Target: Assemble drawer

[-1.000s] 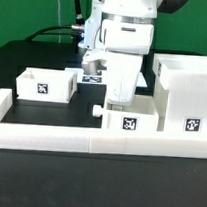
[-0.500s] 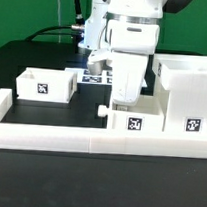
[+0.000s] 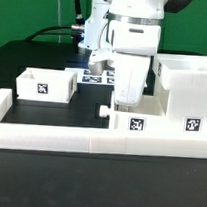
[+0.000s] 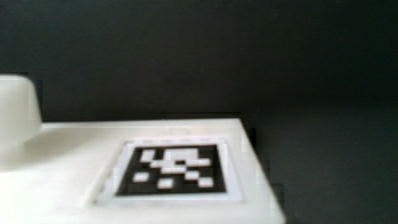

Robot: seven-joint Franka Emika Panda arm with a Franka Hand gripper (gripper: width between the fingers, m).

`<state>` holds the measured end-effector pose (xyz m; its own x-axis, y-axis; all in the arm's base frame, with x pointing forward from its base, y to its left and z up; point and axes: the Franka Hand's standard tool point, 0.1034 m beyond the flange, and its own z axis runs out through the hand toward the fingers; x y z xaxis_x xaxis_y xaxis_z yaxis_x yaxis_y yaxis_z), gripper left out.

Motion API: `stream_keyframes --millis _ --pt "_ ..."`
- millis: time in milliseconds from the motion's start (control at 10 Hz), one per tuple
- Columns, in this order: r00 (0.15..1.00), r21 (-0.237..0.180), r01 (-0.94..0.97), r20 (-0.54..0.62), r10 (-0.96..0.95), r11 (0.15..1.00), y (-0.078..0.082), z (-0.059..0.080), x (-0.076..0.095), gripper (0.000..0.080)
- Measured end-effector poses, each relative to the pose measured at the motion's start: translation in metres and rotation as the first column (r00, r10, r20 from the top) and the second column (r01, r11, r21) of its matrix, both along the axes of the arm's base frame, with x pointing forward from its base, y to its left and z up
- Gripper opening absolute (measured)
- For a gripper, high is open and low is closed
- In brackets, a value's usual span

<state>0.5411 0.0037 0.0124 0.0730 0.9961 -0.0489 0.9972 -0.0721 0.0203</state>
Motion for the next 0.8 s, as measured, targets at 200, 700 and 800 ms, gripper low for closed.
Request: stream_keyframes --millis 200,700,800 --pt "1.000 -0.002 -0.002 -0.008 0.002 1.000 0.0010 0.0000 -0.0005 0.0042" --pt "1.000 -0.002 0.003 -0.007 -0.003 1.000 0.0000 -0.0001 -0.0005 0.0042" --pt "1.000 -0.002 0.003 -0.007 -0.003 1.000 -0.0001 -0.0001 -0.0005 0.0042"
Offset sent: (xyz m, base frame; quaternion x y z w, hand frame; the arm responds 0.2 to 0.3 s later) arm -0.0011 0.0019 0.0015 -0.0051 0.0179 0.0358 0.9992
